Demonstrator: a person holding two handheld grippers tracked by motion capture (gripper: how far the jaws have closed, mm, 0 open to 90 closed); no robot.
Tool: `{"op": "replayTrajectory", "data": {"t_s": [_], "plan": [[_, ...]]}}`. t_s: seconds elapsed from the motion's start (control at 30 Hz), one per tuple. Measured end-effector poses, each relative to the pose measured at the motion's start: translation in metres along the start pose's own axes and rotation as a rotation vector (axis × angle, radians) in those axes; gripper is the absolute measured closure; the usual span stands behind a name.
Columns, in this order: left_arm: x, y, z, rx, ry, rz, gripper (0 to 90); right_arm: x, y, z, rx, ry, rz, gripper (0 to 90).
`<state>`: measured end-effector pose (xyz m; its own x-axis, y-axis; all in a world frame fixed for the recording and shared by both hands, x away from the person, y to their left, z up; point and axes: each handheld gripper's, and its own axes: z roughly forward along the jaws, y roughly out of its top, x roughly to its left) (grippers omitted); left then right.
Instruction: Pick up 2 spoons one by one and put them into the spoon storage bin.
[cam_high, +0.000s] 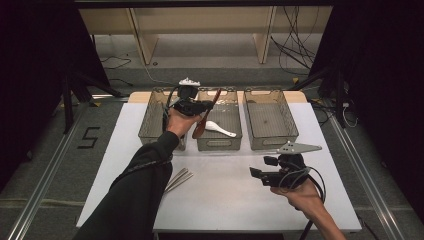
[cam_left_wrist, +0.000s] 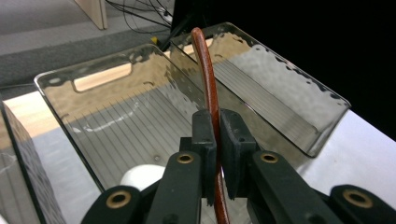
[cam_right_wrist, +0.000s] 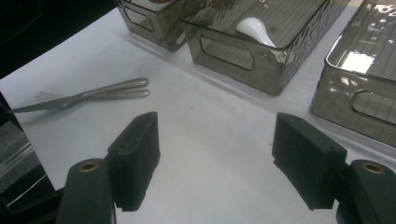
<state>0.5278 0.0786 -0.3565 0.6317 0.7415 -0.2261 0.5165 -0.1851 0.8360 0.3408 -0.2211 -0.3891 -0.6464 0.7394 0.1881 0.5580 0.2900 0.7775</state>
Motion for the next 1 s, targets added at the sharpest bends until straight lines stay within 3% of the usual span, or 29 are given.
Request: {"op": "replayTrajectory", "data": {"t_s": [0.73, 1.0], "plan": [[0.005, 0.005, 0.019, -0.017, 0.041, -0.014, 83.9, 0.000, 0.001, 0.000, -0.003, 0.006, -0.002, 32.8], [0.008, 0.003, 0.025, -0.003, 0.059, -0.009, 83.5, 0.000, 0.001, 0.000, -0.001, 0.009, -0.003, 32.8]]}}
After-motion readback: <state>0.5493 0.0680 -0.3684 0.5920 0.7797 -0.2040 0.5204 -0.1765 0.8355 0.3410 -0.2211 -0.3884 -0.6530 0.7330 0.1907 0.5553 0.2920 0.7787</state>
